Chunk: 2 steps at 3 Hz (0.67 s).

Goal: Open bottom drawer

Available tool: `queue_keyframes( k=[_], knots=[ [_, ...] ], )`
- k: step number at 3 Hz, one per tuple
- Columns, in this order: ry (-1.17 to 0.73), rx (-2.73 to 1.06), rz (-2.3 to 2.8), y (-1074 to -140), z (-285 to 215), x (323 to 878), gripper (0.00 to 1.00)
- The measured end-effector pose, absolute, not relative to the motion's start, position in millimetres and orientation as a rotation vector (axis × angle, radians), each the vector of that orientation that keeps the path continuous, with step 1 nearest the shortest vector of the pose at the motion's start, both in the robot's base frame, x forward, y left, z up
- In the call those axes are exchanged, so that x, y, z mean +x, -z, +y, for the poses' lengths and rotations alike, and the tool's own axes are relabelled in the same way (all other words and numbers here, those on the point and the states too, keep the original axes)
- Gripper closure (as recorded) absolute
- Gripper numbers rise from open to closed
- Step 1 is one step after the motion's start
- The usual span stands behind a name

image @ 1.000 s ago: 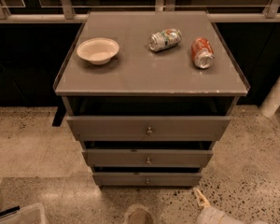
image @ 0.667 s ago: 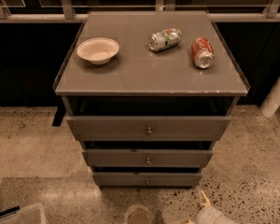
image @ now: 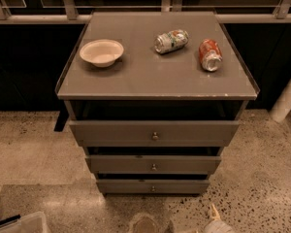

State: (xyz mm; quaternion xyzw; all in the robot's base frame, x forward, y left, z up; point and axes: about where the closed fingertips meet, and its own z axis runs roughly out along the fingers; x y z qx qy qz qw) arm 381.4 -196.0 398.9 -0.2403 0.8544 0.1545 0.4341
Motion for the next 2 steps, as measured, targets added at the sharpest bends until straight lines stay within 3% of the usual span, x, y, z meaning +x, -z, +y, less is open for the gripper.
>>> queue_keyframes(
  k=[2],
  knots=[
    [-0.416, -0.46, 2.056, -324, -194, 414, 0.0]
  ],
)
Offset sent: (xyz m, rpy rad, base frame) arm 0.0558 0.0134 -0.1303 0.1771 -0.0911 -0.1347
